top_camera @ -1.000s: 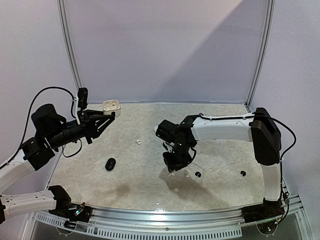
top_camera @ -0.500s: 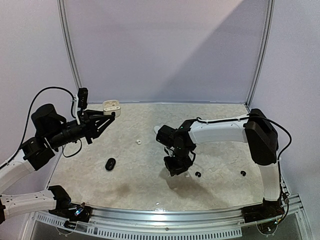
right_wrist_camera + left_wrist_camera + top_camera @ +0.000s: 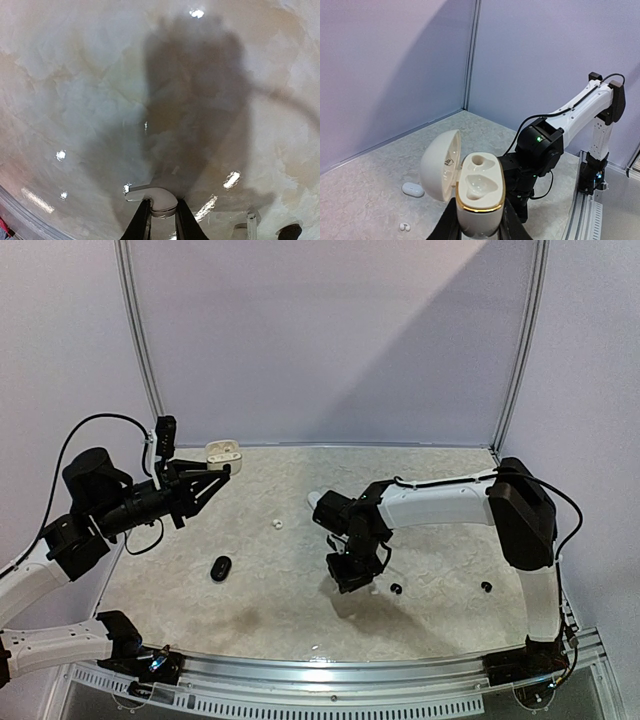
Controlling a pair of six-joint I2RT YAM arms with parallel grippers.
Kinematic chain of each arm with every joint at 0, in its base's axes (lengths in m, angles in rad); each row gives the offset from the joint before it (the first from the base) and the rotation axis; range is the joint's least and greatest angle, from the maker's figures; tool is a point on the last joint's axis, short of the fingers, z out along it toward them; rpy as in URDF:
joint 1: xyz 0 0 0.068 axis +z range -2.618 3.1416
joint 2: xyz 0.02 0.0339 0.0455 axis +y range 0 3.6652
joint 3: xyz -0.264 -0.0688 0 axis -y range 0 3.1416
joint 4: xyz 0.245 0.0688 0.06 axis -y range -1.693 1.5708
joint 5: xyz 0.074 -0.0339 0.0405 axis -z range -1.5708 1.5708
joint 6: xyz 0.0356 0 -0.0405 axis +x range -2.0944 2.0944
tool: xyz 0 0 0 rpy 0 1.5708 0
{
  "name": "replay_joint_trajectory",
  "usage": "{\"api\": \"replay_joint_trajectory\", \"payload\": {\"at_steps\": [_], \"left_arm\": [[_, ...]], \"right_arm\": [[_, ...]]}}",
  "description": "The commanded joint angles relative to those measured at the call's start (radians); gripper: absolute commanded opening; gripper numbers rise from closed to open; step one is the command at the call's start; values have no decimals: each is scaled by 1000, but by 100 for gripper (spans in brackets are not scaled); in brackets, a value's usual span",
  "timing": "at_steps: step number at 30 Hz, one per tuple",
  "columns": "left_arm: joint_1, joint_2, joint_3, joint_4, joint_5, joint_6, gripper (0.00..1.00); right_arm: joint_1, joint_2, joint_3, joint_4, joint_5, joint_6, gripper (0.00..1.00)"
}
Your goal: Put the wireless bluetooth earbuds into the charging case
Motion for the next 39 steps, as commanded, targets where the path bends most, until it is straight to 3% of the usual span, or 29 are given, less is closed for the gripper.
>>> {"api": "replay_joint_trajectory", "payload": {"at_steps": [1,9,13,23,29,36,39], "left_arm": [[16,1,3,-1,7,14,0],[16,-1,4,-2,14,27,0],[16,-4,5,-1,14,31,0],[14,12,50,0,26,31,0],[-10,31,117,-35,48,99,0],[-42,50,186,-84,54,185,0],[-80,59,182,-65,42,242,0]], "right_arm": [[3,21,-30,38,-10,-19,15],[4,-3,-29,57,22,-76,6],[5,-64,-25,71,109,-136,1],[62,-330,112,160,427,-478,0],[136,-461,188,360,555,-731,0],[287,-492,257,609,656,-1120,0],[331,-465,313,650,646,-1195,0]]}}
